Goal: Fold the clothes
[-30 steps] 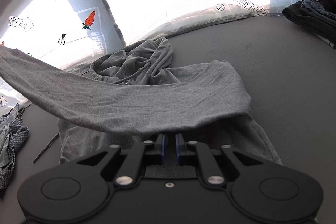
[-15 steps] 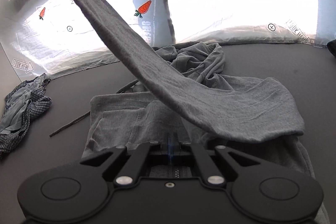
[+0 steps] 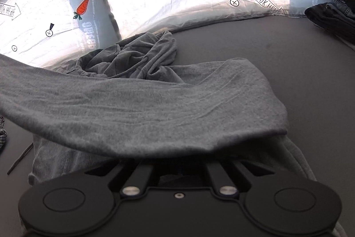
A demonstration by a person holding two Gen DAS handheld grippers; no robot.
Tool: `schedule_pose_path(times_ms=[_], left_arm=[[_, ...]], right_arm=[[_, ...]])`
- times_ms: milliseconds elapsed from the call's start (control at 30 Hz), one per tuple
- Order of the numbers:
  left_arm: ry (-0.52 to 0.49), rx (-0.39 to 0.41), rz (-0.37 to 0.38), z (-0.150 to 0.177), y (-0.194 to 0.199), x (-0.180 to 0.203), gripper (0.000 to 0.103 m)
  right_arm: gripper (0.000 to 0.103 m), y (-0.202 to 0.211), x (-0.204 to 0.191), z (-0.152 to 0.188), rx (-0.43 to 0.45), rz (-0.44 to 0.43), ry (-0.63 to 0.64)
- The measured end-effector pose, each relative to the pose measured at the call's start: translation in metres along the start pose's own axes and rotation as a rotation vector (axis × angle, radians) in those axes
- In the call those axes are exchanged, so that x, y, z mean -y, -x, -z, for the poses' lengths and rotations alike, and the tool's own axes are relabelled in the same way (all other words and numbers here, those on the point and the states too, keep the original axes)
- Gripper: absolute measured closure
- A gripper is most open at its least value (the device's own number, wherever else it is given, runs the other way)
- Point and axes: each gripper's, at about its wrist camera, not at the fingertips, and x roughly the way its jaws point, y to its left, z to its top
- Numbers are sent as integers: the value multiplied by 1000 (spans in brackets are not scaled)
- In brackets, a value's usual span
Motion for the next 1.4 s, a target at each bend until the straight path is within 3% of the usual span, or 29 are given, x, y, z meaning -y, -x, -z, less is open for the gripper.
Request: schedule_pose_path(times_ms=[100, 200, 267, 333, 400, 433, 533, 767, 800, 900, 1033, 1167, 1267, 1367, 1400], left_arm=[[8, -25, -61, 12, -1, -16, 86], [12, -50, -121, 22, -2, -32, 86], [32, -69, -146, 28, -3, -43, 86], [52, -84, -170, 34, -3, -54, 86], [66, -87, -186, 38, -3, -61, 93], [73, -89, -194, 39, -3, -65, 95], [94, -92, -219, 43, -2, -78, 95], [49, -243, -259, 74, -25, -97, 93], [42, -265, -265, 79, -28, -99, 90], [52, -355, -254, 105, -39, -108, 60], [5, -456, -259, 141, -57, -114, 36], [22, -505, -271, 160, -69, -120, 33], [37, -499, -243, 169, -69, -119, 38], [-11, -464, -234, 171, -66, -112, 86], [4, -458, -231, 169, -66, -112, 93]], right_arm=[[103, 5, 1, -1, -21, -13, 6], [87, 16, 4, 2, -48, -36, 15], [49, 27, 5, 8, -51, -18, 56], [32, 38, 6, 15, -50, 12, 103], [30, 43, 11, 25, -63, 63, 148], [24, 43, 15, 29, -74, 88, 160], [19, 45, 30, 40, -85, 145, 154], [3, 42, 29, 46, -87, 166, 166], [3, 41, 28, 47, -86, 166, 167], [1, 42, 27, 50, -78, 164, 170], [0, 42, 27, 51, -71, 162, 175], [0, 42, 27, 53, -59, 163, 177], [0, 42, 27, 54, -48, 165, 178], [0, 42, 27, 56, -38, 165, 177], [0, 42, 27, 56, -35, 165, 177]])
